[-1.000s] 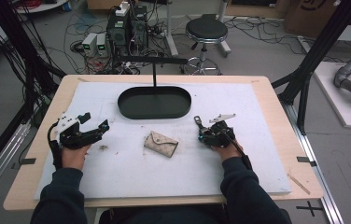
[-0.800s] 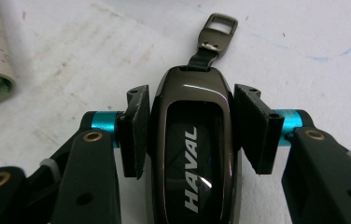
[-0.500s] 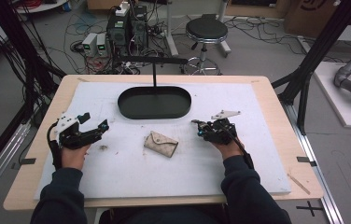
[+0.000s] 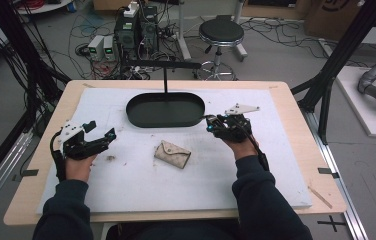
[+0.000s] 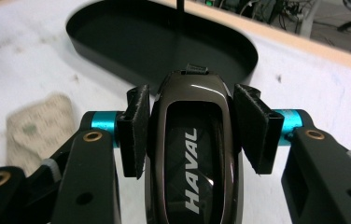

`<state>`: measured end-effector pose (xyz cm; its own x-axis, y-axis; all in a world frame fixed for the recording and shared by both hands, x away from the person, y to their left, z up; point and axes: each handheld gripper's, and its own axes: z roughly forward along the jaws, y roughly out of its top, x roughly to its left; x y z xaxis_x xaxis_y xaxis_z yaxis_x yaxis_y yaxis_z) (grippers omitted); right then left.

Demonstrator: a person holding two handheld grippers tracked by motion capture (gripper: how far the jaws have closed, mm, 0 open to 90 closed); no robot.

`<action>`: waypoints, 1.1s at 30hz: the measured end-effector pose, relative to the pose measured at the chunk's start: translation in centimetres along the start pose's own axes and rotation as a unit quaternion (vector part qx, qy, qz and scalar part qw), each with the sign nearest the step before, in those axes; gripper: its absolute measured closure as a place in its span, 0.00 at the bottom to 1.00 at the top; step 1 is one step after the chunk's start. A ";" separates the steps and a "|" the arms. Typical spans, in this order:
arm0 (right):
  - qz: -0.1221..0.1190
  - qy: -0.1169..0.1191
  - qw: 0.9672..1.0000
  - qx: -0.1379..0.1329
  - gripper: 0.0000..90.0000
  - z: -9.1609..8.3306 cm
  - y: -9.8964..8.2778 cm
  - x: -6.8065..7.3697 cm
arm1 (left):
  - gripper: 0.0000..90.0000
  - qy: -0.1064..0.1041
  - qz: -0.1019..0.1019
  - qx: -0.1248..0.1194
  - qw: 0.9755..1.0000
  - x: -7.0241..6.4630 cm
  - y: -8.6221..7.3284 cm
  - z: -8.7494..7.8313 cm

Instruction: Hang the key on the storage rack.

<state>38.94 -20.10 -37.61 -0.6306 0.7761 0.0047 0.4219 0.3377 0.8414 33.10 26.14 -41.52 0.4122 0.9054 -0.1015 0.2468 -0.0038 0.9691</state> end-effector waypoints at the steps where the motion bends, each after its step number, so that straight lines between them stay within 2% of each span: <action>1: -0.003 0.000 1.000 -0.002 0.55 0.0 0.5 0.0 | 0.21 0.000 0.000 -0.001 1.000 0.0 0.0 0.0; 4: -0.009 -0.003 1.000 -0.014 0.55 0.0 2.3 0.1 | 0.21 0.001 0.000 0.000 1.000 0.0 0.0 0.0; 5: -0.009 -0.003 1.000 -0.014 0.55 0.0 2.3 0.1 | 0.21 0.001 0.000 0.001 1.000 0.0 0.0 0.0; 6: -0.017 -0.005 1.000 -0.022 0.55 0.1 3.6 0.1 | 0.21 0.001 0.000 0.000 1.000 0.0 0.0 0.0; 7: -0.017 -0.005 1.000 -0.022 0.55 0.1 3.6 0.1 | 0.21 0.001 0.000 0.000 1.000 0.0 0.0 0.0; 8: -0.024 -0.008 0.999 -0.027 0.55 0.1 5.1 0.2 | 0.21 0.001 0.000 0.001 1.000 0.1 0.0 0.0; 14: -0.033 -0.022 0.998 -0.046 0.55 0.4 9.0 0.0 | 0.21 0.000 -0.003 -0.001 1.000 0.1 0.0 0.0; 15: -0.033 -0.022 0.998 -0.046 0.55 0.4 9.0 0.0 | 0.21 0.000 -0.003 -0.001 1.000 0.1 0.0 0.0; 16: -0.033 -0.025 0.998 -0.047 0.55 0.6 10.3 0.0 | 0.21 0.000 -0.002 0.000 1.000 0.1 0.0 0.0; 19: -0.034 -0.032 0.998 -0.045 0.55 1.0 11.6 0.0 | 0.21 0.000 -0.002 0.000 1.000 0.1 0.0 0.0; 23: -0.037 -0.043 0.997 -0.048 0.55 1.3 12.7 0.0 | 0.21 -0.001 -0.002 0.000 1.000 0.1 0.0 0.0; 24: -0.040 -0.054 0.997 -0.044 0.55 1.6 13.4 -0.1 | 0.21 -0.001 -0.001 0.002 1.000 0.1 -0.1 0.0; 33: -0.030 -0.089 0.995 -0.039 0.55 2.5 14.6 -1.4 | 0.21 -0.003 0.000 0.001 1.000 0.1 -0.1 0.0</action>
<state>47.60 -14.89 -26.67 -0.5245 0.8402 -0.1377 0.3310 0.3502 0.8762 33.13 26.24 -41.60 0.4168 0.9031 -0.1031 0.2489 -0.0043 0.9685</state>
